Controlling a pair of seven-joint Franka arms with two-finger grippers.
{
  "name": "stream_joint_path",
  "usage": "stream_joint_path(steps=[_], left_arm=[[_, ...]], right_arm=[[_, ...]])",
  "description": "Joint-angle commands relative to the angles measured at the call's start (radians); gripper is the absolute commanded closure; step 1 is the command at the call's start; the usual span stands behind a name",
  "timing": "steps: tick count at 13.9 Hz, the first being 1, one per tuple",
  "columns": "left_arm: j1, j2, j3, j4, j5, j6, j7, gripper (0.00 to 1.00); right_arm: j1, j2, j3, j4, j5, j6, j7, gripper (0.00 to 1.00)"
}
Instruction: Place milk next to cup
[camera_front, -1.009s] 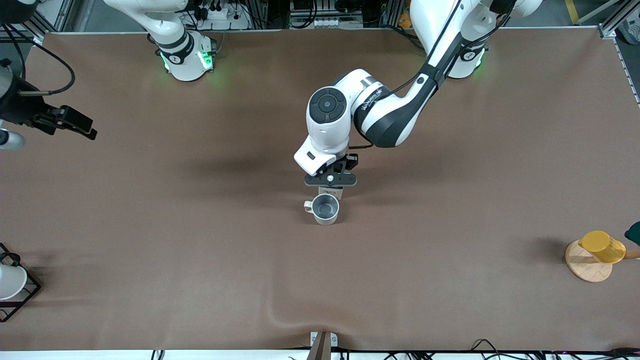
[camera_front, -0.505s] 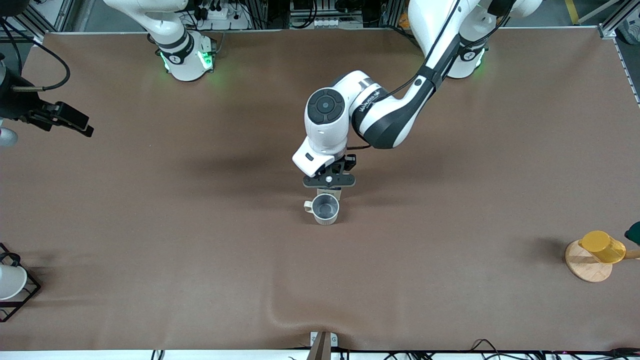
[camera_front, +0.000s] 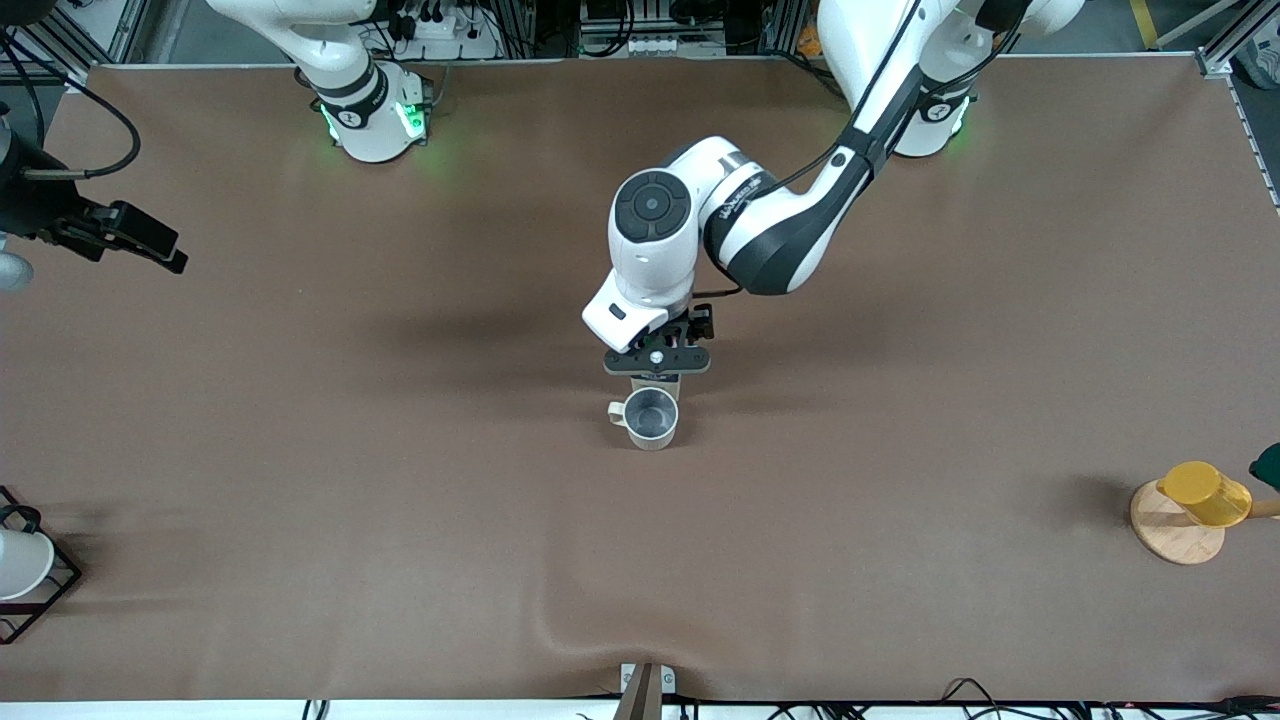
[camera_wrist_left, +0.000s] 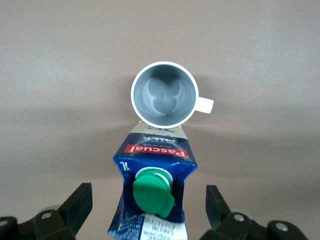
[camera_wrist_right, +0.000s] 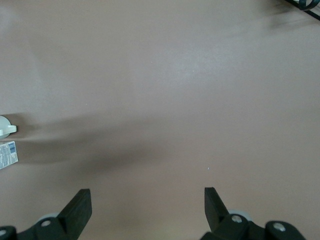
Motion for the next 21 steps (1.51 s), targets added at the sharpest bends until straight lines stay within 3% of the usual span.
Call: stream_joint_path(steps=[1,8,13,15,21], left_arm=[[0.015,-0.089,0.008,-0.005,0.012,-0.059,-0.02,0.0],[0.249,-0.294,0.008,-0.026,0.025,-0.219,0.009,0.0],[0.501,-0.405,-0.004,-0.036,-0.008,-0.313,0.336,0.0],[0.547,-0.433,-0.011,-0.056,-0.035,-0.34,0.398,0.0],[0.641,-0.617,-0.002,-0.305,-0.034,-0.262,0.553,0.0]], right_arm=[[0.009,-0.013,-0.014,0.001,0.002,-0.007,0.025,0.0],[-0.031,-0.004,-0.017,0.037,-0.007,-0.094,0.002,0.0],[-0.033,0.001,-0.017,0.035,-0.009,-0.094,0.006,0.0],[-0.031,0.001,-0.018,0.037,-0.01,-0.083,0.008,0.0],[-0.024,0.015,-0.017,0.037,-0.003,-0.062,0.009,0.0]])
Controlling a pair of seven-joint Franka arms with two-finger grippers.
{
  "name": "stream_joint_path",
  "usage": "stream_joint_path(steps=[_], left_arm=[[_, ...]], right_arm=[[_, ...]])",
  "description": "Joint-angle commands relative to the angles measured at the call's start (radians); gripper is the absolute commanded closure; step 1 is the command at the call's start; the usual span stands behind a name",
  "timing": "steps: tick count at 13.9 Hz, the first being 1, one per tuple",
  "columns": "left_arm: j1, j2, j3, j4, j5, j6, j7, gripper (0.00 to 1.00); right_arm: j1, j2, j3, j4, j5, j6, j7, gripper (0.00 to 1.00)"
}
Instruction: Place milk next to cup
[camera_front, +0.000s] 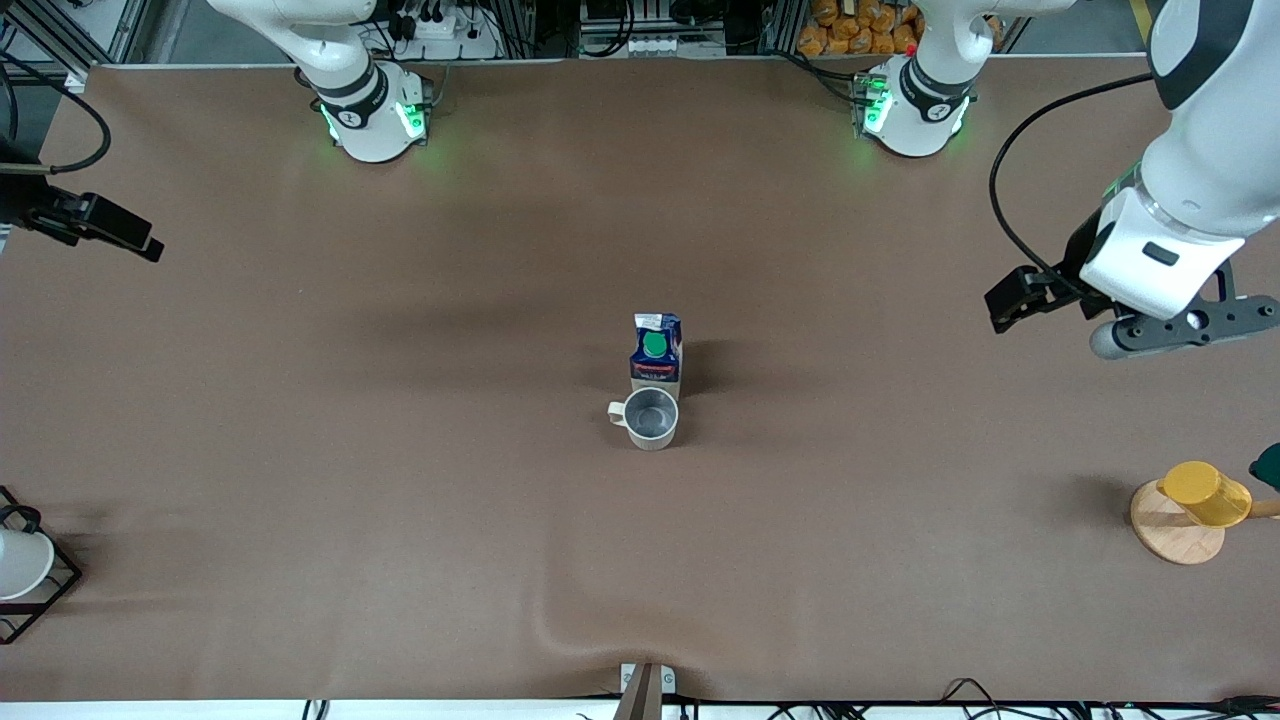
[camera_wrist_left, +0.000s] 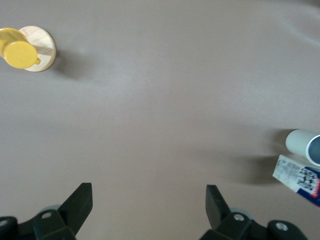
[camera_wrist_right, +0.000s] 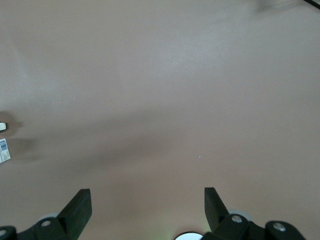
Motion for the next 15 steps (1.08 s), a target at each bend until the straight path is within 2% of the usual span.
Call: stream_joint_path(steps=[1,5,8,12,15], left_arm=[[0.066,-0.124,-0.011,-0.158,-0.013,0.054,0.086,0.0],[0.097,-0.153,-0.01,-0.172,-0.012,0.051,0.139,0.0],[0.095,-0.186,-0.01,-0.18,-0.017,0.034,0.149,0.0],[0.083,-0.183,-0.007,-0.166,-0.02,0.014,0.181,0.0],[0.048,-0.181,0.022,-0.16,-0.049,-0.026,0.224,0.0]], right_arm=[[-0.002,0.006,0.003,0.01,0.002,0.003,0.01,0.0],[0.007,0.009,-0.012,0.01,0.003,0.003,0.01,0.0],[0.068,0.009,-0.084,0.01,0.006,0.001,0.01,0.0],[0.047,0.007,-0.082,0.021,0.013,0.001,0.01,0.0],[0.047,0.007,-0.082,0.021,0.011,0.003,0.01,0.0]])
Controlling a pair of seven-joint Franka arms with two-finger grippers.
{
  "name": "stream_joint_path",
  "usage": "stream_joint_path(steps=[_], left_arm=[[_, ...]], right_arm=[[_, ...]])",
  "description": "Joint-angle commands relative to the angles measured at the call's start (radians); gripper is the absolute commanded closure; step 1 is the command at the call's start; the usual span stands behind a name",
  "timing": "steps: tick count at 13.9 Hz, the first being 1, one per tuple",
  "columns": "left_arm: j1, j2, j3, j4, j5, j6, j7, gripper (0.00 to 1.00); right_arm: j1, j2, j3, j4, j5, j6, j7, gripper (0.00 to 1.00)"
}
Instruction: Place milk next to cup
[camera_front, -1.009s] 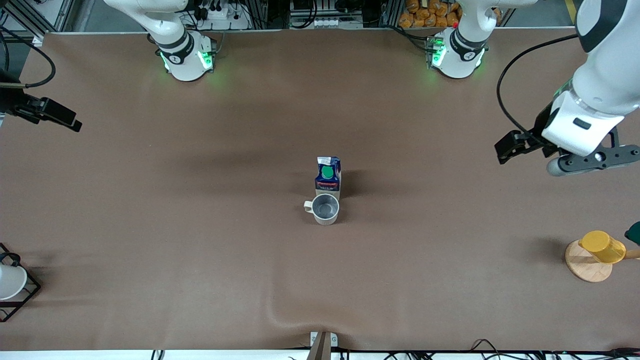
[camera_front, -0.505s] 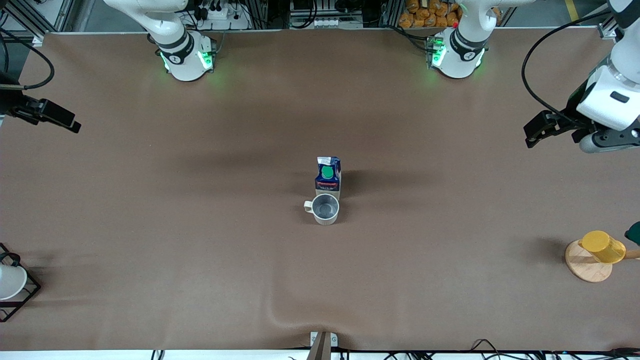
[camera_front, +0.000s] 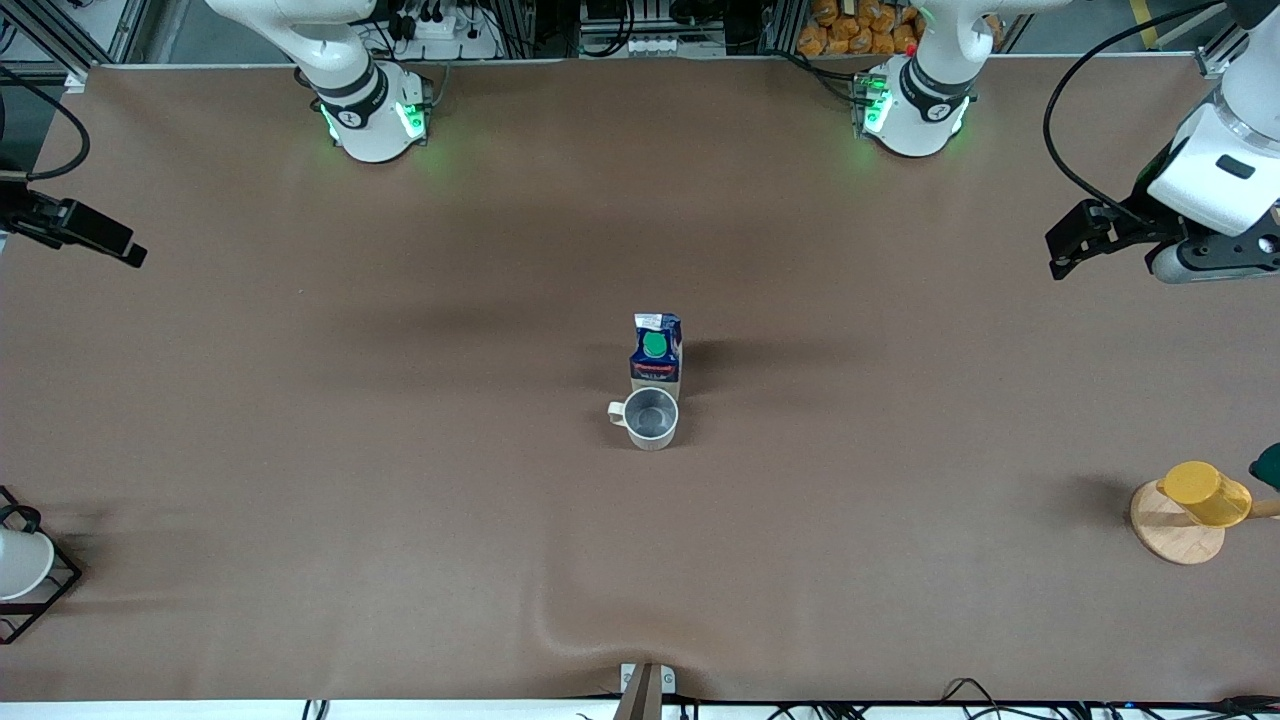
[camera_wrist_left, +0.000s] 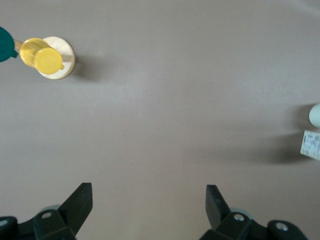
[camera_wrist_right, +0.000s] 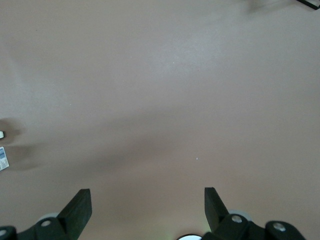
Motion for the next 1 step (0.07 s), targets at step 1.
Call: stream_joint_path(steps=[1], left_arm=[[-0.02,-0.021,0.021,-0.012,-0.035,-0.034,0.028,0.0]], right_arm=[[0.005,0.004,-0.006,0.018,0.01,-0.002,0.01,0.0]])
